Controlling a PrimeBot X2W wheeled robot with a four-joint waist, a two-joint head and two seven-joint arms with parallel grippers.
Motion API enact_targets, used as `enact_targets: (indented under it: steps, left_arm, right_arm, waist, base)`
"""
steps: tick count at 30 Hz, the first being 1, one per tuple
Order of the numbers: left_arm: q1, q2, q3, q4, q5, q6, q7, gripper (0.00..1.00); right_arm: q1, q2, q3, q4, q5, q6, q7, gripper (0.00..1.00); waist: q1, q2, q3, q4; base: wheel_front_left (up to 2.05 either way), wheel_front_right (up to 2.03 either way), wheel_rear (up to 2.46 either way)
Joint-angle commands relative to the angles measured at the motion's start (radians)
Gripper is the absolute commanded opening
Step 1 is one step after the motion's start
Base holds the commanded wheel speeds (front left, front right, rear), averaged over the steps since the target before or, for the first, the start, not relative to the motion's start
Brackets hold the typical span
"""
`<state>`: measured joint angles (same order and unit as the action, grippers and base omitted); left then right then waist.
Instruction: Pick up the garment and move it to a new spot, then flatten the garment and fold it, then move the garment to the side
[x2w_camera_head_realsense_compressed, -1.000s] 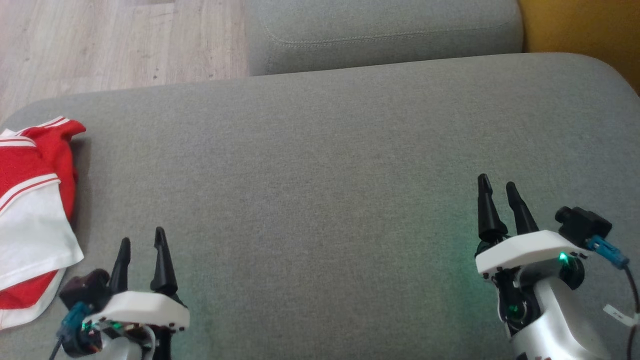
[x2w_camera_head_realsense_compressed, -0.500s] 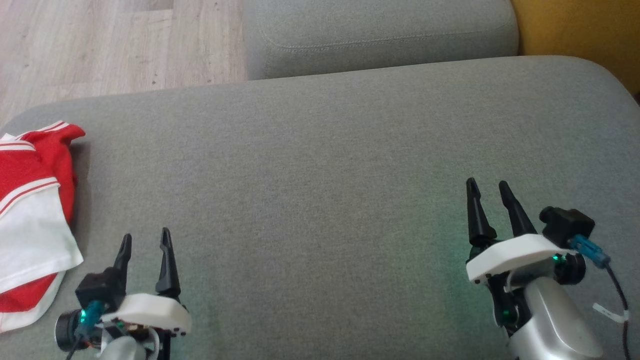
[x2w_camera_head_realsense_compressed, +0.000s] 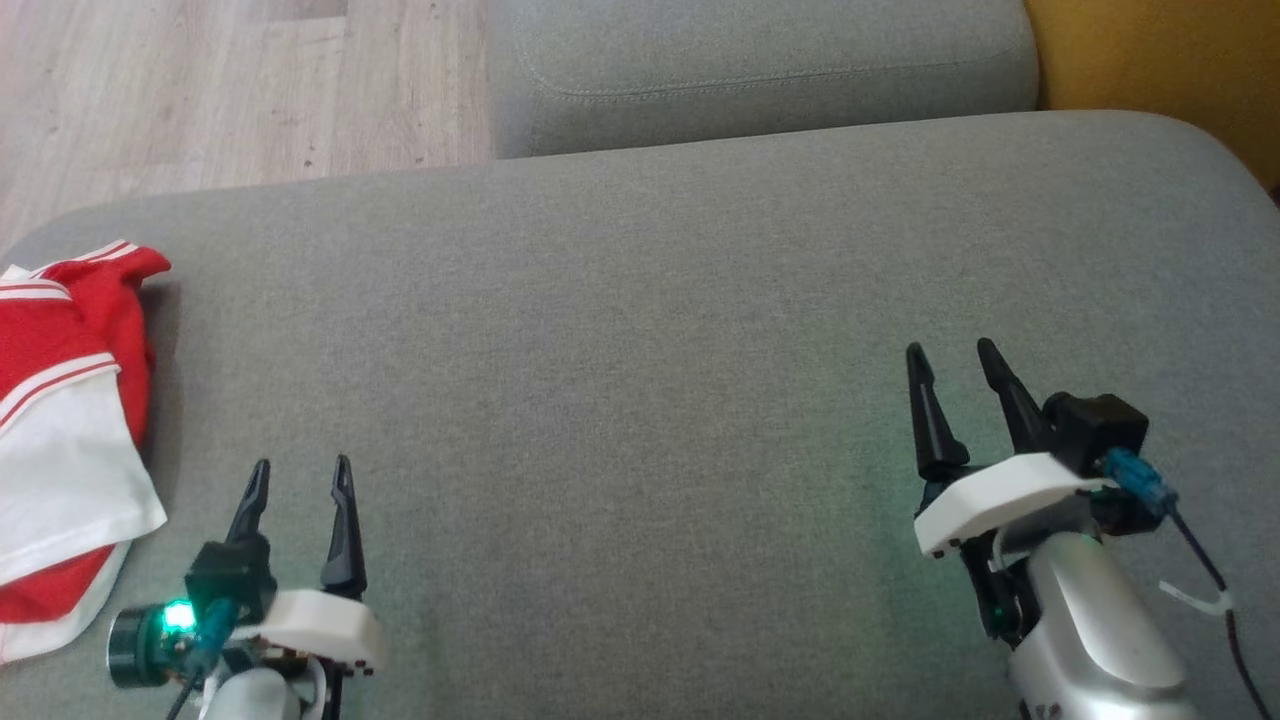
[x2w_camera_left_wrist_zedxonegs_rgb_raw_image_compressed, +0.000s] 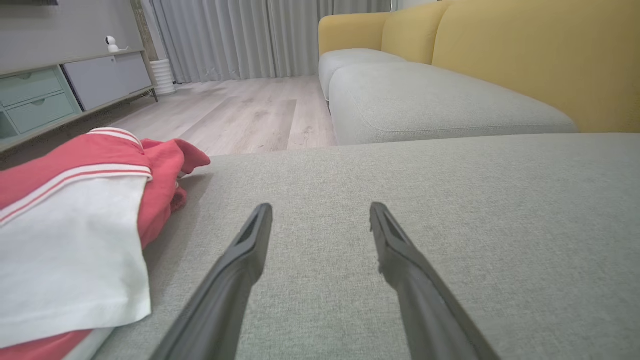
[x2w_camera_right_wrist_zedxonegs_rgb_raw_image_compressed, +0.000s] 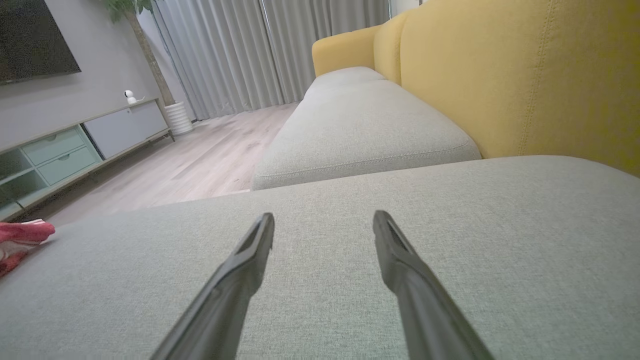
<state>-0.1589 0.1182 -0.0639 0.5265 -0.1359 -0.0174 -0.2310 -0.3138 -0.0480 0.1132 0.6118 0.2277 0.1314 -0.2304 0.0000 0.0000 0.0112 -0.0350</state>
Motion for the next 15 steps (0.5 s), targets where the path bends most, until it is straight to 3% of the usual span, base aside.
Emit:
enact_targets:
  steps: [1,5,15]
  left_arm:
    - [-0.047,0.016,0.04,-0.023,0.034,0.008,-0.019,1.0]
    - [-0.04,0.007,0.055,-0.02,0.075,0.015,-0.03,1.0]
    - [-0.021,-0.021,0.12,-0.044,0.056,0.019,-0.031,1.0]
  right_arm:
    - [-0.049,-0.002,0.026,-0.019,-0.035,-0.001,-0.019,1.0]
    - [-0.05,-0.002,0.029,-0.002,-0.075,-0.001,-0.031,1.0]
    - [-0.03,-0.002,-0.007,-0.015,-0.058,-0.001,-0.031,1.0]
  waist:
    - [0.0,0.0,0.002,0.0]
    - [0.0,0.0,0.004,-0.003]
    - [0.0,0.0,-0.002,-0.006]
  base:
    - [0.0,0.0,0.0]
    - [0.0,0.0,0.0]
    - [0.0,0.0,0.0]
